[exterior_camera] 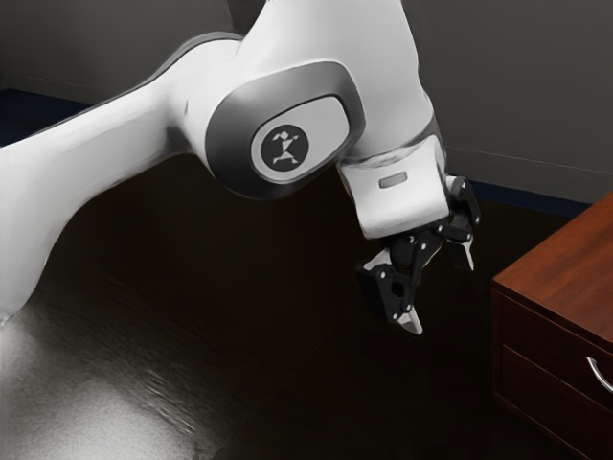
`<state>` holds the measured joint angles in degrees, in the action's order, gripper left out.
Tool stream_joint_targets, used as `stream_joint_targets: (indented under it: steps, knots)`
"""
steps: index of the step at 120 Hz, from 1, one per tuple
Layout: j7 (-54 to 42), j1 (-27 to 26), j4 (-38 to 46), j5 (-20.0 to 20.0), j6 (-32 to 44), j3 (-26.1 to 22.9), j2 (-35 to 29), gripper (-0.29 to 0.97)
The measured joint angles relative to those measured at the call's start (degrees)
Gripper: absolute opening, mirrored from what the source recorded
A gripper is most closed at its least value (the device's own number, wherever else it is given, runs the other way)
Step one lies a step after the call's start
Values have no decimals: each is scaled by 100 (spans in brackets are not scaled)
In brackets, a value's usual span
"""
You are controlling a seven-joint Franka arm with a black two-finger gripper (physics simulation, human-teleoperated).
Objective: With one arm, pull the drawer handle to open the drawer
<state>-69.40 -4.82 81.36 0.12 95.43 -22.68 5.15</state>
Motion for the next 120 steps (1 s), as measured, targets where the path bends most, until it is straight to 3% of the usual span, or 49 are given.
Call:
stream_joint_targets:
  steps: [9, 56, 72, 96, 120]
  knots:
    - [-234, 158, 3, 25, 349, 10, 109, 68]
    - [-1078, -659, 5, 46, 1272, 12, 259, 68]
    - [-1151, -909, 118, 72, 1388, 25, 274, 59]
    - [-799, -1210, 589, 453, 1505, 58, 62, 45]
    - [-416, -1254, 681, 783, 1867, 62, 269, 37]
